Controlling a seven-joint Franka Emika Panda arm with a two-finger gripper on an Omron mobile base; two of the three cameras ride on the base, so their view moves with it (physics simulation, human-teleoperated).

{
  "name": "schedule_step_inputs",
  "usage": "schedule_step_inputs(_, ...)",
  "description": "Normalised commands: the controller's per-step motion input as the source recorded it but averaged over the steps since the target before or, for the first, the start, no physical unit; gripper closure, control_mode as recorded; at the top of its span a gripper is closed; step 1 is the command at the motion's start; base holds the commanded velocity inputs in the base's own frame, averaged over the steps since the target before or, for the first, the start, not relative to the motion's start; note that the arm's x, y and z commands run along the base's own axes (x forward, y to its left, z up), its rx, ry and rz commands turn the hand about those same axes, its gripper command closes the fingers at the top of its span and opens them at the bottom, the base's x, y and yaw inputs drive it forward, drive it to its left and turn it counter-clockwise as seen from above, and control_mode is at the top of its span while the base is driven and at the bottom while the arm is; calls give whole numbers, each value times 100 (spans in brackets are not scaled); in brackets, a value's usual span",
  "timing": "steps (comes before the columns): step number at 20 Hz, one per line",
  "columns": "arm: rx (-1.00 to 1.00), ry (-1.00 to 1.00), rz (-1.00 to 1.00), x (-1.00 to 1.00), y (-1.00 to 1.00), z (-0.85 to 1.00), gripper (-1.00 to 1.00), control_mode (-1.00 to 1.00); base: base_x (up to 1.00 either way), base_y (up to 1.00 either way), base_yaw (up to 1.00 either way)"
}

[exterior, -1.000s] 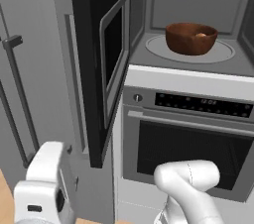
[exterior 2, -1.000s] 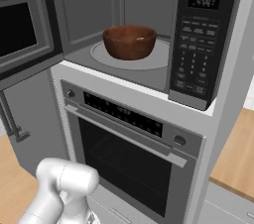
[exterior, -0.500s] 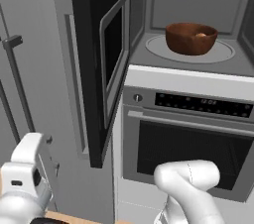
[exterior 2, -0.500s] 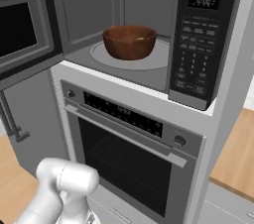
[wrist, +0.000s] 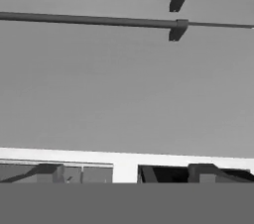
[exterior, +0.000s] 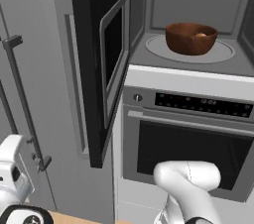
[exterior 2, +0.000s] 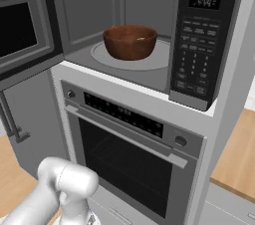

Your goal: Pick the onion from the sink and place it in the bowl. Then pick the bowl and place it in the microwave. Then close the microwave door and press the start button.

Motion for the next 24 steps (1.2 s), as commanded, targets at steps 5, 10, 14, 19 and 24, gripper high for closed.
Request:
schedule_step_inputs(5,0,-6,-16,3,-14,10,-100,-100,0,0,0)
schedule_step_inputs(10,0,-13,-9,21,-53,20,-100,-100,0,0,0)
schedule_step_inputs(14,4,-23,-1,8,-58,35,-100,-100,0,0,0)
schedule_step_inputs(19,11,-23,0,-5,-48,39,-100,-100,0,0,0)
schedule_step_inputs(24,22,-18,0,-30,-93,44,-100,-100,0,0,0)
